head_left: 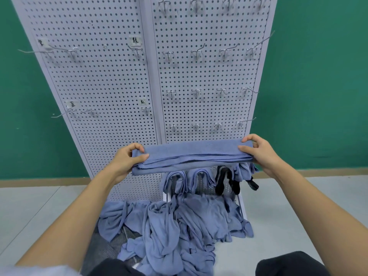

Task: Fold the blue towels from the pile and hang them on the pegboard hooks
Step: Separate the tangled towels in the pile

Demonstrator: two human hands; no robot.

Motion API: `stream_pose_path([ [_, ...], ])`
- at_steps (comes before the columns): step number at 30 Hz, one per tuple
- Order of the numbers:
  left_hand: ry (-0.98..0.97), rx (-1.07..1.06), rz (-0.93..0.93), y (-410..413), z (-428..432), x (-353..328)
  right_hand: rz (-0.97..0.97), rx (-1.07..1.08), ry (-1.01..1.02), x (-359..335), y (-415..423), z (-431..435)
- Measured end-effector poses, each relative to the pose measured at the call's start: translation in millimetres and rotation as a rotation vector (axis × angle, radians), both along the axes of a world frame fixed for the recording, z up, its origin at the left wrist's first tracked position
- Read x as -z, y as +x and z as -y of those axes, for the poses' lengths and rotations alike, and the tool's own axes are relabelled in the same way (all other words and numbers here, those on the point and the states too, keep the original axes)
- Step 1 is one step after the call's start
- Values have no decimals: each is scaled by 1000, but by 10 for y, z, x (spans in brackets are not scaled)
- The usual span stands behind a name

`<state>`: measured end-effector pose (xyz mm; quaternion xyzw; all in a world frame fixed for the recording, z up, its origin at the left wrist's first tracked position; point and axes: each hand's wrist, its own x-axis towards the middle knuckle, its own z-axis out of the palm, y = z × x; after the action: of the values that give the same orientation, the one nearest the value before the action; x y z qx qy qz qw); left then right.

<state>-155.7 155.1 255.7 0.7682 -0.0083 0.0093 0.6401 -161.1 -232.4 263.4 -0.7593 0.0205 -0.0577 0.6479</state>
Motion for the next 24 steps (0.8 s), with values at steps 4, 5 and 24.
stream_pose_path([
  [4, 10, -60, -21, 28, 50, 165, 66, 12, 67, -158, -29, -27],
  [5, 22, -71, -42, 37, 85, 218, 77, 1, 89, -212, -28, -56],
  [24, 141, 247, 63, -183, 1821, 371, 59, -98, 31, -626, -60, -663],
])
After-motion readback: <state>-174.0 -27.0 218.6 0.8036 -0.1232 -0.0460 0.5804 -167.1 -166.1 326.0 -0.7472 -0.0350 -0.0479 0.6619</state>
